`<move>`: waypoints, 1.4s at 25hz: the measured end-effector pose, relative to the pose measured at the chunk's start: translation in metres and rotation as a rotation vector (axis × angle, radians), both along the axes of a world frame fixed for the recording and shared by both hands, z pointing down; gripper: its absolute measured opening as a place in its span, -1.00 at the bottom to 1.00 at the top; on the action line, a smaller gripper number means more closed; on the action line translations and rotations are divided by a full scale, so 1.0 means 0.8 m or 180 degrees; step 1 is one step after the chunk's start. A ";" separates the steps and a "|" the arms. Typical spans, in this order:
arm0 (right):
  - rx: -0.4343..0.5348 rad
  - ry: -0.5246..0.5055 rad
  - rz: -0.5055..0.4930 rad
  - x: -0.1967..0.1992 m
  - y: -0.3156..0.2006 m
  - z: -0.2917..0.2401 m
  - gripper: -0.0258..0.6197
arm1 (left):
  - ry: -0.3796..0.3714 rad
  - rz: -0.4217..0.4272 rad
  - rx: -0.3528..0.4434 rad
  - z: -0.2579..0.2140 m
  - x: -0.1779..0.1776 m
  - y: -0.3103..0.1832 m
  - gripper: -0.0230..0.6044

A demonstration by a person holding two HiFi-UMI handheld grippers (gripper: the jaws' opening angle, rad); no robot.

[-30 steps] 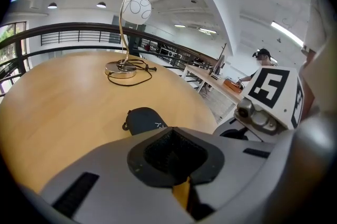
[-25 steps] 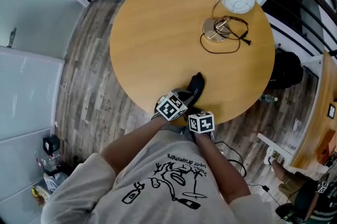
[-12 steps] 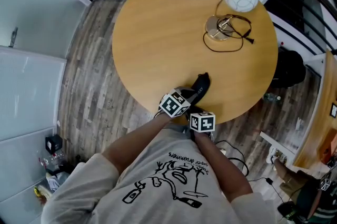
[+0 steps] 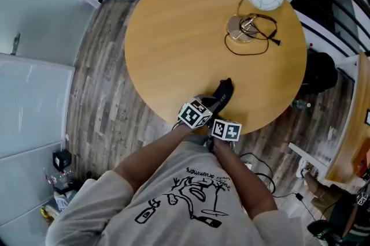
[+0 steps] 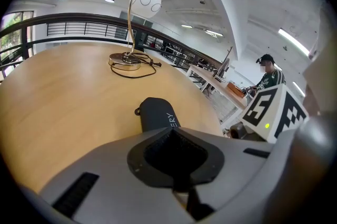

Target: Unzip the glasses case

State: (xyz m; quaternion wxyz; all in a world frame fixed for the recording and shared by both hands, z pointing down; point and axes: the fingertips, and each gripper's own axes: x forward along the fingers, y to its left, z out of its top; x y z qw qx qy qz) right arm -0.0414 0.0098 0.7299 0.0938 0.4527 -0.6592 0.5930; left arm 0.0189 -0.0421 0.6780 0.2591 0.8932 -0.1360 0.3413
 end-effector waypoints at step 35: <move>0.0115 0.0550 -0.0547 0.043 0.018 0.002 -0.85 | -0.0316 0.0516 0.0418 0.002 0.004 0.002 -0.90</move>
